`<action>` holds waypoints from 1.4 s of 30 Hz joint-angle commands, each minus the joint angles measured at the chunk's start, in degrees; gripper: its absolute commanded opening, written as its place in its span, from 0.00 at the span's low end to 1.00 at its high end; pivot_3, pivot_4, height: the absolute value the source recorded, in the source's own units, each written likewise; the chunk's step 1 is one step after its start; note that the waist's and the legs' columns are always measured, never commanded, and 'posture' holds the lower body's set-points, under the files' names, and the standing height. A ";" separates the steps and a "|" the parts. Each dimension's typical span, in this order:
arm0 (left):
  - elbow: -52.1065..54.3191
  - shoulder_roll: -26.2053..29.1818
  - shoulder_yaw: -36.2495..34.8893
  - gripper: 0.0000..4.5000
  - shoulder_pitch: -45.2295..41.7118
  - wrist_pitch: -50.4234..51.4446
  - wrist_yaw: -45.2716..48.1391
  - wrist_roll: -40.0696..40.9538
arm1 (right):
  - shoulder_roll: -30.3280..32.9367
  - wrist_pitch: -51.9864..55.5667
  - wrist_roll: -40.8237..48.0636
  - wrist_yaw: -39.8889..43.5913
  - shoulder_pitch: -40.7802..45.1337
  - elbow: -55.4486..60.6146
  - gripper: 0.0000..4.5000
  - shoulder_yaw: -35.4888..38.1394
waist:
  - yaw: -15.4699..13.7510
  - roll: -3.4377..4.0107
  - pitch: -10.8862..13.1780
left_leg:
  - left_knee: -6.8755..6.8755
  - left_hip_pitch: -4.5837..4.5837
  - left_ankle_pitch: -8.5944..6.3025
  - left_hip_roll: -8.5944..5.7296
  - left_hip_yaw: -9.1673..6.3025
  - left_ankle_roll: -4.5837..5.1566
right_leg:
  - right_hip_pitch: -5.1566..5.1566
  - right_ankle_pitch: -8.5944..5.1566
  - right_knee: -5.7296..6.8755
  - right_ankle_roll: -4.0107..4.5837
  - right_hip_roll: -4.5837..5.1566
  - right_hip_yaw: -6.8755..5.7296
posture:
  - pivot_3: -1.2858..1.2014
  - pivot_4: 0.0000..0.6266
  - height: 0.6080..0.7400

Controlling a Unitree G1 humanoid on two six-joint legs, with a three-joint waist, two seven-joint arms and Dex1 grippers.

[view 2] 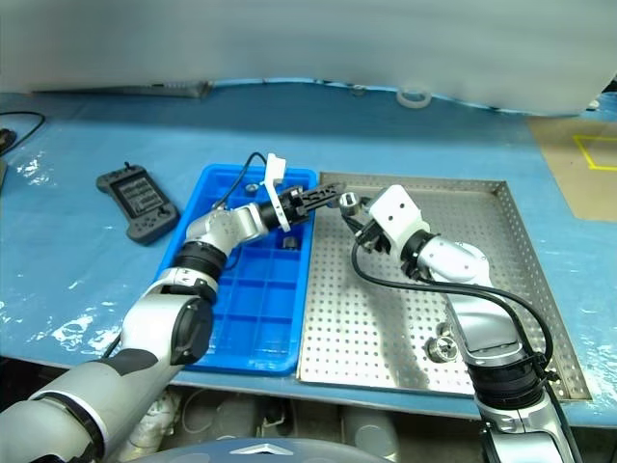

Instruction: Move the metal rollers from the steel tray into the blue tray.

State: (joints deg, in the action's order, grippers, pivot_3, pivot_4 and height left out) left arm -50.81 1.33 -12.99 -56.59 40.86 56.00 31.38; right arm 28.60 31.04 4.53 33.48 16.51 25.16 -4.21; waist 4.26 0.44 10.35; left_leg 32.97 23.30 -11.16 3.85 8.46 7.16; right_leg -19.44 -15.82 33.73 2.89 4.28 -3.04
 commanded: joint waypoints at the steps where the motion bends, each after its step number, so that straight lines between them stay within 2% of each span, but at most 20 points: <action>1: 0.86 1.18 0.69 0.49 -0.79 -1.22 -0.22 -1.10 | 1.13 -1.84 0.93 -0.42 0.23 4.20 0.36 2.94 | -0.05 0.00 0.00 | 0.00 0.00 0.00 0.00 0.00 0.00 | 0.00 0.00 0.00 0.00 0.00 0.00 | 0.37 0.24 1.00; 10: 3.39 10.49 -3.65 0.49 -4.28 -1.06 2.23 2.05 | 0.63 2.54 7.39 -1.26 -2.08 3.95 0.36 11.63 | -0.04 0.01 0.01 | -0.04 -0.02 0.01 0.01 0.00 -0.03 | -0.03 0.00 0.02 0.00 0.00 0.00 | 0.37 0.24 1.00; 14: 3.54 12.22 -4.80 0.49 -4.85 -0.92 1.36 2.54 | 0.44 2.81 8.91 -2.28 -2.24 3.57 0.36 13.37 | -0.35 0.01 0.01 | -0.05 0.00 0.00 -0.01 0.01 -0.02 | -0.03 0.00 -0.01 0.01 0.00 0.00 | 0.37 0.24 1.00; 22: 7.80 7.46 -5.71 0.49 -2.53 8.49 0.24 7.33 | -1.15 2.47 11.06 -2.92 1.20 3.15 0.36 11.84 | -0.24 0.00 0.02 | 0.00 0.04 -0.01 -0.02 0.04 0.01 | -0.05 0.00 0.00 0.01 0.04 0.00 | 0.37 0.24 1.00; 29: 5.39 4.65 -7.18 0.49 -2.22 16.04 -3.90 10.16 | -0.63 2.87 13.76 -1.84 2.67 5.90 0.36 10.22 | -0.24 0.00 0.02 | -0.04 0.05 0.01 0.00 0.05 -0.03 | -0.11 0.00 0.02 0.01 0.03 0.00 | 0.37 0.24 1.00; 36: 4.52 2.98 -9.83 0.49 -4.14 19.09 -5.40 13.32 | 0.74 1.62 13.39 -0.67 2.63 6.12 0.36 7.95 | -0.34 0.00 0.02 | 0.00 0.08 0.00 -0.01 0.05 0.00 | -0.10 0.00 0.01 0.01 0.04 0.00 | 0.37 0.24 1.00; 42: 6.80 1.91 -8.63 0.49 -3.33 21.53 -4.96 14.18 | 1.29 0.47 12.79 -0.83 2.38 5.52 0.36 7.13 | -0.32 0.00 0.02 | -0.01 0.11 0.00 -0.01 0.05 0.00 | -0.13 0.00 0.00 0.01 0.03 0.00 | 0.37 0.24 1.00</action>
State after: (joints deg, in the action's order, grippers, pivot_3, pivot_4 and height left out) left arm -46.35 3.43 -21.88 -59.27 61.49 50.34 43.93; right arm 29.27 33.15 17.28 32.75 18.56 28.15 2.51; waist 3.94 0.44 10.37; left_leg 32.96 23.45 -11.17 3.84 8.51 7.16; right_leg -19.61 -15.82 33.73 2.90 4.31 -3.04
